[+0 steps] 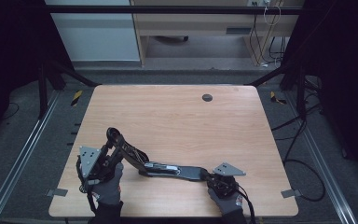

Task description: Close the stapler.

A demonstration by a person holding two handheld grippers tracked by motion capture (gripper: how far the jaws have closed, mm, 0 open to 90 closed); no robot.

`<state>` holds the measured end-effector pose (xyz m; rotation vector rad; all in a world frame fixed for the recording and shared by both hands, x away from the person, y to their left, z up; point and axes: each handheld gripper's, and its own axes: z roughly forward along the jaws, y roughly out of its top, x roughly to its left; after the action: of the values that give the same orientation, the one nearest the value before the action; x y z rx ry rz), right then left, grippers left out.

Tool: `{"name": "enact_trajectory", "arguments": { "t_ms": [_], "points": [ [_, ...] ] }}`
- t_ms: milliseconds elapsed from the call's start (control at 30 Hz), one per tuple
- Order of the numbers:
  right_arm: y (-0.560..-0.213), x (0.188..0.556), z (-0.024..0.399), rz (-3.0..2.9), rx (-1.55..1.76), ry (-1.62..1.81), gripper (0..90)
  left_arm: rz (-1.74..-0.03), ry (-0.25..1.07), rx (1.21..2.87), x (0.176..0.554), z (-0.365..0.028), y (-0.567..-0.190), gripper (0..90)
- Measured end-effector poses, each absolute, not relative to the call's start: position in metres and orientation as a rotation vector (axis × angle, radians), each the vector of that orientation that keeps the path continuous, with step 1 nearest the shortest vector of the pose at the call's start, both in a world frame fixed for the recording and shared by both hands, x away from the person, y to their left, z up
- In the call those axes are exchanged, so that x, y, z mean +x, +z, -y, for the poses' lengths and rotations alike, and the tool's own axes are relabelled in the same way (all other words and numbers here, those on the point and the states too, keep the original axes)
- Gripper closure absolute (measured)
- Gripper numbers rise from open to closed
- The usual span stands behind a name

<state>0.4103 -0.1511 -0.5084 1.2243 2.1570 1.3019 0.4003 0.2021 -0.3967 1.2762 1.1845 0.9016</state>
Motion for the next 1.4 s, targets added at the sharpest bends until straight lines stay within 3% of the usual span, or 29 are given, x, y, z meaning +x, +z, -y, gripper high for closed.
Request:
{"name": "enact_trajectory", "arguments": {
  "t_ms": [667,1400],
  "points": [
    [-0.509,0.411,0.151,-2.156,1.233,1.301,90.0,-1.051,1.183,1.415,0.397,-0.141,-0.394,68.0],
    [-0.509,0.411,0.152,-2.158,1.238,1.310,90.0,-0.778,1.470,1.658,0.389,-0.067,-0.413,66.5]
  ]
}}
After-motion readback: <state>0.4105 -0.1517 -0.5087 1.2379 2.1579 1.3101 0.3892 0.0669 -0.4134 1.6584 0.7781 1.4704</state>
